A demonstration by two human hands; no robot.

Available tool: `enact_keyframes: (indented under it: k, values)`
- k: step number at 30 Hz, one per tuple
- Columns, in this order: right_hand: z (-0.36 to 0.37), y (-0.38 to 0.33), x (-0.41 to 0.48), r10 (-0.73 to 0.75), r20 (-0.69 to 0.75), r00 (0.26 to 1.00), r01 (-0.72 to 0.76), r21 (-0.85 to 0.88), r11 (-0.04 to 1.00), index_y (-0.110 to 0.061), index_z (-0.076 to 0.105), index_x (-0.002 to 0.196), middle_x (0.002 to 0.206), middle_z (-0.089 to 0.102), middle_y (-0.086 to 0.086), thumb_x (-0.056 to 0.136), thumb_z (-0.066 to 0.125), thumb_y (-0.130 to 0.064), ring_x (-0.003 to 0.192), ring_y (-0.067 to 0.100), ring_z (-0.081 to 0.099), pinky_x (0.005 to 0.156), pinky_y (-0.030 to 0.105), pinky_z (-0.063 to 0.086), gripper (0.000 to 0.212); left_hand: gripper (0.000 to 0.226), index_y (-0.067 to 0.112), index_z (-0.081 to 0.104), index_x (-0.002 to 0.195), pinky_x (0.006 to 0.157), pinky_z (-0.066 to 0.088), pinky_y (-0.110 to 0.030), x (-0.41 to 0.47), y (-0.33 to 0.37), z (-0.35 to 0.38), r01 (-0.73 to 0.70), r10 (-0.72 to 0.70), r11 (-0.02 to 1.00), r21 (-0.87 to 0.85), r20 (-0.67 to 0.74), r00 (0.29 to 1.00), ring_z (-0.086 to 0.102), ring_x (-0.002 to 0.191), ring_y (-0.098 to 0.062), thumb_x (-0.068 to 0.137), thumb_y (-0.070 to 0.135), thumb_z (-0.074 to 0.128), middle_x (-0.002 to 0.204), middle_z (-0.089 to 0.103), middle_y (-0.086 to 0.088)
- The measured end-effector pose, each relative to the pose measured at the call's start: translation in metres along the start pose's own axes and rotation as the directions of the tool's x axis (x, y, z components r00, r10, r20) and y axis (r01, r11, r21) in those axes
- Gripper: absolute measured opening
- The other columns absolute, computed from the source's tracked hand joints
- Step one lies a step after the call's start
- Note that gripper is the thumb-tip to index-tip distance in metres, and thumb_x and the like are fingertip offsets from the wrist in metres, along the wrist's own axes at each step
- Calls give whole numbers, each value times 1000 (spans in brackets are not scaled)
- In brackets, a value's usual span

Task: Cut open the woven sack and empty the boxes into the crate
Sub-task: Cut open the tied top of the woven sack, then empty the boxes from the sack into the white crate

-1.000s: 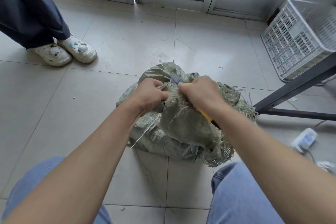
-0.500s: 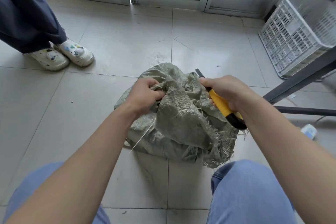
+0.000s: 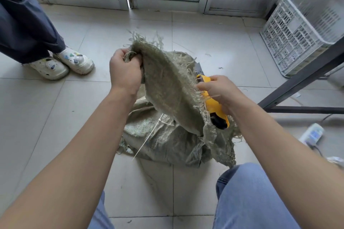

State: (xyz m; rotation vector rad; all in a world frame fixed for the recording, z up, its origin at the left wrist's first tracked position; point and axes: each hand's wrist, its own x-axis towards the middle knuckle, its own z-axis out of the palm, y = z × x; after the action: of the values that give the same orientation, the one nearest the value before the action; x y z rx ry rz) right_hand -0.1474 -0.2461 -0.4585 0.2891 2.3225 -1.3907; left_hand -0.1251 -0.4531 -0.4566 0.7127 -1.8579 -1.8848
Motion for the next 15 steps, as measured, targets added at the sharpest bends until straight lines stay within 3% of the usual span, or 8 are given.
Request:
enact_keyframes:
  k: [5,8,12,15]
  values:
    - [-22,15,16,69,-164,984,-64,39,997,1,53,118,97,54,15,77,66,-3,70,26,53,56,30,43,43,22,23,47,70,65,45,-31,21,17,-2,-57,53,998,-18,-167,984,47,73,-17,79,5,55,70,52,3]
    - [-41,49,24,220,-234,947,-222,21,975,2,52,107,91,54,14,79,64,-3,74,27,53,59,32,43,31,24,24,45,68,64,43,-28,24,18,6,-90,92,996,20,-144,985,45,70,-15,80,6,55,69,49,5]
    - [-49,129,32,504,-149,851,-513,-26,858,-1,52,89,86,55,18,83,59,3,80,32,57,79,41,50,10,22,24,45,68,61,41,-24,20,5,26,-126,131,988,93,-45,990,42,62,-8,80,9,56,67,47,7]
    - [-43,207,34,675,-50,736,-675,-116,728,-1,48,112,88,51,20,88,47,4,80,32,54,89,50,46,24,18,25,45,69,61,41,-26,18,-16,38,-140,139,980,142,16,990,43,67,-11,78,13,55,69,48,7]
